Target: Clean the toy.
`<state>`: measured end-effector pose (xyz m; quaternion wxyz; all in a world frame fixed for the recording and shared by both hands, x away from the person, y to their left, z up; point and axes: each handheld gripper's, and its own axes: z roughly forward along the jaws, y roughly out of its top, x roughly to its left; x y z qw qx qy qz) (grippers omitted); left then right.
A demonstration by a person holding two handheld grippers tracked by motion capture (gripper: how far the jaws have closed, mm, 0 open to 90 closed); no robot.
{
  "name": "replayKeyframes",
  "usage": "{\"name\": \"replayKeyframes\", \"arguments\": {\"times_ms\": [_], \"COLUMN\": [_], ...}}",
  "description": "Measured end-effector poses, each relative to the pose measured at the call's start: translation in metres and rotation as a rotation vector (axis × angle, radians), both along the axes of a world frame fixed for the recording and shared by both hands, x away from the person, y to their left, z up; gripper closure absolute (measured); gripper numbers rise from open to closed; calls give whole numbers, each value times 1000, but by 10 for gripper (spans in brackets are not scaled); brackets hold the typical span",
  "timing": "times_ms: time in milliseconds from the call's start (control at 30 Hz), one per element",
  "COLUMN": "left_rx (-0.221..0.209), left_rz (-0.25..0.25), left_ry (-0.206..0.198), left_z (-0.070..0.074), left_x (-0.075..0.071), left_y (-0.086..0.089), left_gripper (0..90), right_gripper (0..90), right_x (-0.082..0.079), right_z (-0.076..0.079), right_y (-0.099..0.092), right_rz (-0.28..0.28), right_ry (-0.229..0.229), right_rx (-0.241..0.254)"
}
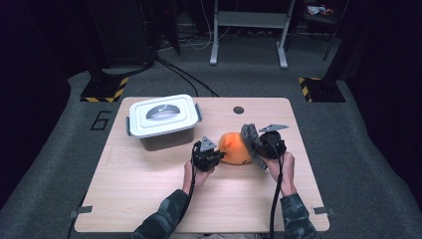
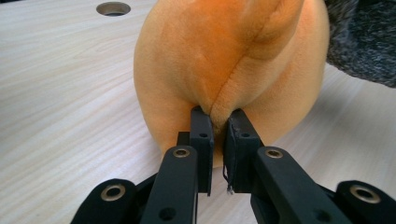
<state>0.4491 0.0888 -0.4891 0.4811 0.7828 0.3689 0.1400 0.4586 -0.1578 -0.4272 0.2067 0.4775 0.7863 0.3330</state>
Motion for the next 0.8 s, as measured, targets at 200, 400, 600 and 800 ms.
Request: {"name": "replayKeyframes", "arguments": {"times_ms": [200,400,600,800], "left_rx": [-45,-87,-93,-64], "left_rz": [-17,-33,-36,-33], "left_ry": [31,75,96,78], "left_z": [10,18,16,12], "left_x": [-1,-8,-9,-8], "left_y": [-1,-2,-1,0], "left_gripper": [837,837,834,824], "right_gripper": [741,740,737,737], "right_x": [-9,-22,-22,-17], "right_z": [13,32,29,23], "right_y": [-2,10,36,41], "right_rz": [2,63,117,118], "right_ry": [-33,-85,-86,-80], "right_rx": [1,1,-34,-47]}}
